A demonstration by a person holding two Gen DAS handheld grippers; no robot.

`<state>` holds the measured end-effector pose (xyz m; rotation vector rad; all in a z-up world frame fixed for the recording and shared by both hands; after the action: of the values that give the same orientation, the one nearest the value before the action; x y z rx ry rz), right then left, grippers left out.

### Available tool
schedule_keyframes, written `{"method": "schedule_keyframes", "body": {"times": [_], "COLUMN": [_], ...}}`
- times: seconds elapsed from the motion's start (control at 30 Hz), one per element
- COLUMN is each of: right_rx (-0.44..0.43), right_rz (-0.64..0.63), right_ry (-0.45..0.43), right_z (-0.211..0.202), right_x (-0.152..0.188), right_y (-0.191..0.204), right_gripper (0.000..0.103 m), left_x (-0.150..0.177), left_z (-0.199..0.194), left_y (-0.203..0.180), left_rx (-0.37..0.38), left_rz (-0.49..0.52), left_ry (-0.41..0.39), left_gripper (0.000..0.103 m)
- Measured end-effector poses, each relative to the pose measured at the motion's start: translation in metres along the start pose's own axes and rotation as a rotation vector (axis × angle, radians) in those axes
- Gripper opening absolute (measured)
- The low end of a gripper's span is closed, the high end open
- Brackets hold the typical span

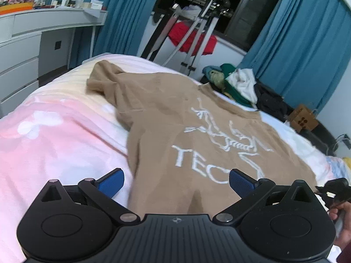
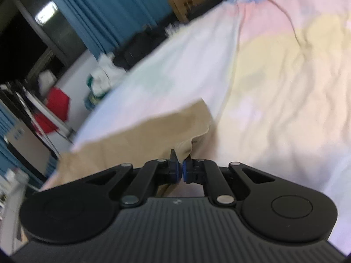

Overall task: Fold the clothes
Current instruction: 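Grasp the shirt sleeve with the right gripper and smooth it flat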

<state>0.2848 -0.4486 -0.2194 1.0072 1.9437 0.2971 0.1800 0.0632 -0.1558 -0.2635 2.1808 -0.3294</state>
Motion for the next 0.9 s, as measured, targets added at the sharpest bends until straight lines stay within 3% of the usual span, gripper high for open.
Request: {"method": "schedule_keyframes", "body": {"times": [0.17, 0.33, 0.53, 0.67, 0.8, 0.9], "right_rx": [-0.034, -0.087, -0.149, -0.272, -0.425, -0.434], "right_rz": [-0.028, -0.184, -0.256, -0.287, -0.482, -0.653], "right_ry": [0.076, 0.065, 0.161, 0.261, 0.424, 0.456], "right_z": [-0.035, -0.109, -0.181, -0.199, -0.208, -0.211], "right_x": [0.011, 0.028, 0.081, 0.118, 0.18, 0.217], "right_y": [0.017, 0.04, 0.05, 0.071, 0.11, 0.124], "right_gripper": [0.018, 0.063, 0.063, 0.063, 0.062, 0.058], "left_x": [0.001, 0.006, 0.031, 0.047, 0.046, 0.049], "left_z": [-0.007, -0.029, -0.064, -0.085, -0.102, -0.107], "left_y": [0.011, 0.017, 0.027, 0.049, 0.066, 0.068], "left_rx": [-0.038, -0.031, -0.017, -0.013, -0.012, -0.015], "left_rz": [0.047, 0.088, 0.122, 0.045, -0.052, -0.071], "left_ry": [0.046, 0.07, 0.144, 0.192, 0.173, 0.171], "left_gripper": [0.102, 0.101, 0.099, 0.096, 0.096, 0.094]}}
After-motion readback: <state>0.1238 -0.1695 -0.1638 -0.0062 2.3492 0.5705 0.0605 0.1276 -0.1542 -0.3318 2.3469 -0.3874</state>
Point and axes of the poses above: each gripper's, at about its wrist camera, not at the fingertips, and z roughly the way its jaws point, y to its left, x to its underside, the point moved 10 cm from there along z, roughly the way its jaws point, and after that the axes turned 2 degrees about -y, right-handed, at the moved point
